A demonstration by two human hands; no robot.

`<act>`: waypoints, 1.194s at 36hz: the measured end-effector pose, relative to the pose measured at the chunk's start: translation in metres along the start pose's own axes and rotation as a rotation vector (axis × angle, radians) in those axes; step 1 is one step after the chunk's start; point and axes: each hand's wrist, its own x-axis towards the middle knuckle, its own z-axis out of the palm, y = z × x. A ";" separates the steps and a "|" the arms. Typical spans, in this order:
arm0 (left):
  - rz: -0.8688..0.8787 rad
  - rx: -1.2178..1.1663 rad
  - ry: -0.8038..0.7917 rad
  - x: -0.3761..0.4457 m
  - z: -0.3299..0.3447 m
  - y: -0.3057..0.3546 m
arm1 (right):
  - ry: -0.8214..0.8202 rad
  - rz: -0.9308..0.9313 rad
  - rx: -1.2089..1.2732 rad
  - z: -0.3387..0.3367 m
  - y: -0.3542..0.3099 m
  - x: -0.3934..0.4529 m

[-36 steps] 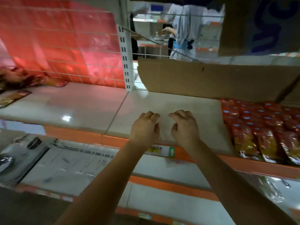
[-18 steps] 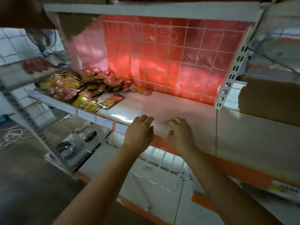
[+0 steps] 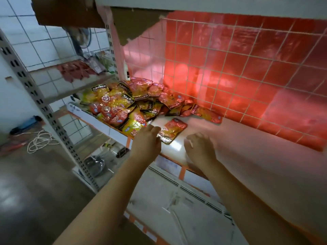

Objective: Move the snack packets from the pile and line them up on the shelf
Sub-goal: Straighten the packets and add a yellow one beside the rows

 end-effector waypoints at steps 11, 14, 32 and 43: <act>-0.118 0.102 -0.418 0.050 -0.021 -0.083 | -0.091 0.228 -0.137 0.034 -0.056 0.069; -0.125 0.077 -0.473 0.056 -0.025 -0.086 | -0.126 0.293 -0.058 0.034 -0.062 0.081; -0.179 -0.789 -0.355 0.068 -0.030 -0.102 | 0.188 0.523 0.540 0.024 -0.086 0.027; -0.292 -1.407 -0.344 0.059 -0.013 -0.039 | 0.450 0.629 1.112 -0.023 -0.056 -0.038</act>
